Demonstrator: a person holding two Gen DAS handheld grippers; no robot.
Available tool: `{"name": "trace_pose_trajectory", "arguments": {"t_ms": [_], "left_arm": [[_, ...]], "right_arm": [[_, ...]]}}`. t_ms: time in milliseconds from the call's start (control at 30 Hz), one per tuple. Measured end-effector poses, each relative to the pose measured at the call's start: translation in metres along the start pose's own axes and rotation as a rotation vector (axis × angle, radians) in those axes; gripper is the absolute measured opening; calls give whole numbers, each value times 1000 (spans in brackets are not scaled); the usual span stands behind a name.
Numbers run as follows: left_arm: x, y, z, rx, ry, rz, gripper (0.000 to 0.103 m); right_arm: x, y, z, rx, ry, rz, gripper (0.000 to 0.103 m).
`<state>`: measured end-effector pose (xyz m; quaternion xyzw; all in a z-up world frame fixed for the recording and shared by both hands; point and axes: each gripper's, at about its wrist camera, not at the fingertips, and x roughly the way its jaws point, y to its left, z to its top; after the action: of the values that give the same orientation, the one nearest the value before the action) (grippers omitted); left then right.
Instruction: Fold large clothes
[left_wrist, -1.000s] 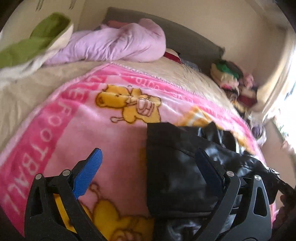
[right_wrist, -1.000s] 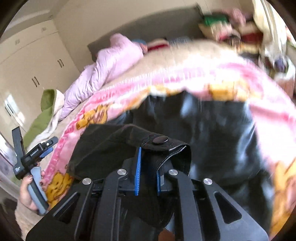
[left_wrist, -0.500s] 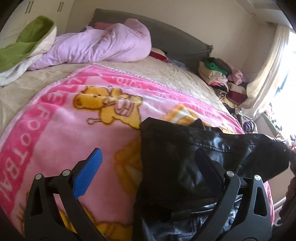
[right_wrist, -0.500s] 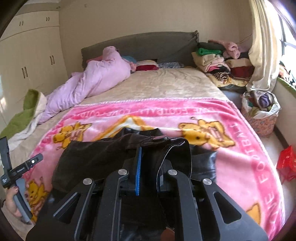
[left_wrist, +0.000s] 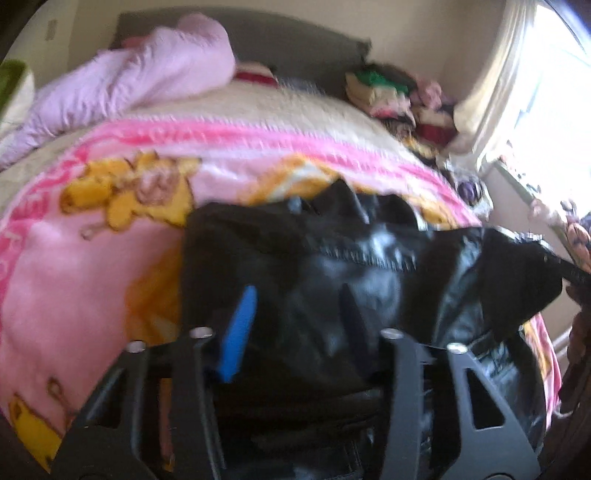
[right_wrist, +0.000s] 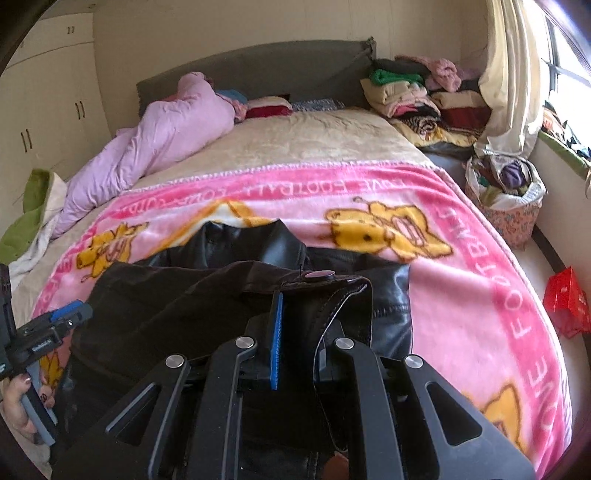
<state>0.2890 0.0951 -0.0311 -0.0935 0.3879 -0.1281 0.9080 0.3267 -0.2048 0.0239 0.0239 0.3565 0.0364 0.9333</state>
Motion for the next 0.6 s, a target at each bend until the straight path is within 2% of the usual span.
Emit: {"name": "trace_pose_trajectory", "arguments": {"t_ms": [100,167,267,333,433,500,567,600], "left_arm": [[21,-4,-11,57,77,31,34],[25,-3,-12,59,91,36,34],[24,1,-12,45,94,22,34],[24,3,-12,38,97,18,34],[25,0,-12,40,102,26,34],[25,1,-11,31,105,23,34],[26,4,-10,19,106,11,34],[25,5,-11,17,105,5,34]], "right_arm": [[8,0,-1,4,31,-8,12],[13,0,-3,1,54,-29,14],[17,-7,-5,33,85,-66,25],[18,-15,-6,74,105,-60,26],[11,-20,-2,107,94,-110,27],[-1,-20,3,104,49,-151,28],[-9,-18,8,124,22,-119,30],[-9,-14,11,121,29,-65,30]]}}
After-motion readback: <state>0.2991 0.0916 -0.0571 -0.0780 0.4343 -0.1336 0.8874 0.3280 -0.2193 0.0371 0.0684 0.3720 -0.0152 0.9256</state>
